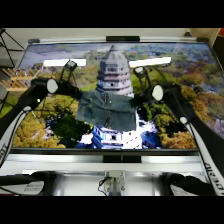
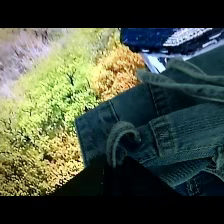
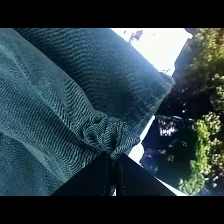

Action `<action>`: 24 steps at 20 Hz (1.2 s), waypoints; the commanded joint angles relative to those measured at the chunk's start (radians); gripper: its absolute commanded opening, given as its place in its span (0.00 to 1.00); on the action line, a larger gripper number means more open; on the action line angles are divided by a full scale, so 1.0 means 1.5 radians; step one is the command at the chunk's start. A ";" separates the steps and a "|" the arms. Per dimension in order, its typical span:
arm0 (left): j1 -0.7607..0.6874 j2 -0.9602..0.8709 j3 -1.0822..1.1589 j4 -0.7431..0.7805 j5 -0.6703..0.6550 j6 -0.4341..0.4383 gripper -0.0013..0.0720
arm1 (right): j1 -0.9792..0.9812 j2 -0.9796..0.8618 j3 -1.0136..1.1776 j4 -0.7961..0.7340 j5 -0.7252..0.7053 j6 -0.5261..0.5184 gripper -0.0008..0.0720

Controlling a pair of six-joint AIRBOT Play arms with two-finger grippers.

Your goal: Fold the shirts.

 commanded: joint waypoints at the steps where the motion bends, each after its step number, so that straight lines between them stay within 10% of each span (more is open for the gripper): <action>1: -0.041 0.061 -0.128 0.072 0.120 -0.065 0.12 | 0.031 -0.003 -0.048 -0.038 -0.075 0.022 0.16; 8: -0.019 0.171 -0.185 0.138 0.106 -0.110 0.12 | 0.031 0.063 -0.048 -0.063 0.065 0.045 0.16; 13: -0.020 0.168 -0.301 0.005 0.096 -0.112 0.13 | 0.031 0.062 -0.121 0.033 0.102 0.108 0.16; 14: -0.020 0.167 -0.308 -0.019 0.096 -0.109 0.17 | 0.031 0.062 -0.136 0.058 0.094 0.108 0.22; 16: -0.025 0.167 -0.308 -0.027 0.073 -0.099 0.76 | 0.031 0.063 -0.145 0.090 0.076 0.108 0.79; 17: -0.024 0.170 -0.302 -0.023 0.055 -0.099 0.97 | 0.029 0.066 -0.137 0.104 0.083 0.108 0.79; 24: 0.065 0.251 -0.161 0.053 -0.039 -0.082 0.95 | -0.106 0.142 0.006 0.202 0.188 0.107 0.90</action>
